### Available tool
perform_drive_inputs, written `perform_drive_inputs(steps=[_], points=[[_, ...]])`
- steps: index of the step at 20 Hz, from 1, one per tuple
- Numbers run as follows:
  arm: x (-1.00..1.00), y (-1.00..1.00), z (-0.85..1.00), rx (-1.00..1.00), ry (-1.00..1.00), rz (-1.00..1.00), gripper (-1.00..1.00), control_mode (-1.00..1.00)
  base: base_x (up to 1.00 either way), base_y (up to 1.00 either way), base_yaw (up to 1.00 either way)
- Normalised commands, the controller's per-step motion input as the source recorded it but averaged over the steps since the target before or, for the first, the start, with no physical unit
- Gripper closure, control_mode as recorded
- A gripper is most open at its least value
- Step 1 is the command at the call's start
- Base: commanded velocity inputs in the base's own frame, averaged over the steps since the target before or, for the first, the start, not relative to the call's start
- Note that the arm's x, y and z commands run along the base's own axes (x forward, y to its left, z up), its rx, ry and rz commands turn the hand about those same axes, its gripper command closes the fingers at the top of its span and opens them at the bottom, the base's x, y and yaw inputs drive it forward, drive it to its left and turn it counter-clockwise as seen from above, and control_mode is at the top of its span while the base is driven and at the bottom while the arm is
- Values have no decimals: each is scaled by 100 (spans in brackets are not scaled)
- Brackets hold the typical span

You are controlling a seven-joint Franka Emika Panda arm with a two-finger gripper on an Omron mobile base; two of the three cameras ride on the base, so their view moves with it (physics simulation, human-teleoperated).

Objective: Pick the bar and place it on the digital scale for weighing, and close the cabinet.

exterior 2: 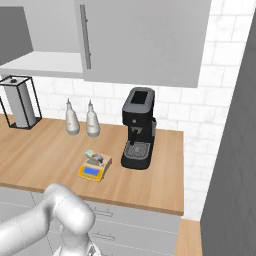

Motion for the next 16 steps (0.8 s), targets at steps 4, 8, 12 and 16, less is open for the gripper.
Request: perform_drive_inputs(steps=[4,8,12,16], points=[[1,-100,70,31,14,9,-100,-100,0,0,0],[18,-100,15,27,31,13,-100,-100,0,0,0],[83,-100,-19,17,46,17,-100,-100,0,0,0],[100,-96,-45,9,26,25,-100,-100,0,0,0]])
